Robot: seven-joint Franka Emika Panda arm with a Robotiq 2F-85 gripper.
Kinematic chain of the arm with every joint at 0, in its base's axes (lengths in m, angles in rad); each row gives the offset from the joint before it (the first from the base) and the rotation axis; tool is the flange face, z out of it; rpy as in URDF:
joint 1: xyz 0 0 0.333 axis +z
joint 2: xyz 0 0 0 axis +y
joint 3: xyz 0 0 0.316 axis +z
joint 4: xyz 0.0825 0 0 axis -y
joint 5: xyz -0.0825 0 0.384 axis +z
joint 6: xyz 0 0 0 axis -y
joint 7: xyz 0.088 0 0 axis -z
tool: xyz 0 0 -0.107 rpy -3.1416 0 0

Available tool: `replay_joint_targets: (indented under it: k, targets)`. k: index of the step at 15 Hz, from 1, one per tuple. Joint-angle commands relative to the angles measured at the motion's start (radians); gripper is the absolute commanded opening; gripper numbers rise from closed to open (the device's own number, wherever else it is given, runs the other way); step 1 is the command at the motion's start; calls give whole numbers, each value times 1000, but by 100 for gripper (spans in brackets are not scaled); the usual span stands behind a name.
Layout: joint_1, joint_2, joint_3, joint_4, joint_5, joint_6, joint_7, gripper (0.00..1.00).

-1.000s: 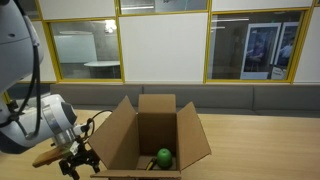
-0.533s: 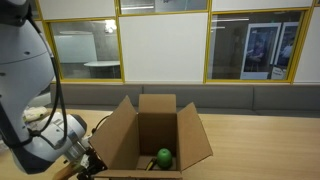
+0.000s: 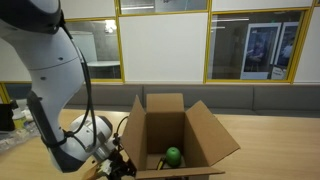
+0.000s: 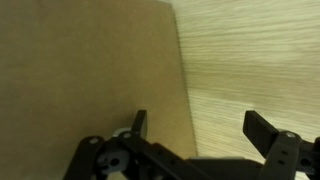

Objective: Put the spoon, apple and masking tape inside the box.

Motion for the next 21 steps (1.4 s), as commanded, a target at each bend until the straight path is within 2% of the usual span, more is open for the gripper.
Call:
replay_joint_targets:
  k: [1,5,10,15,21]
  targets:
    - [-141,-10,-4,26,28,22,-21,100]
    - [-296,-11,-21,42,76,72,-108,100]
    - [-409,12,-58,97,182,112,-243,100]
    - [-432,72,-88,230,363,64,-337,100]
    - [-394,191,-147,440,581,-5,-399,100]
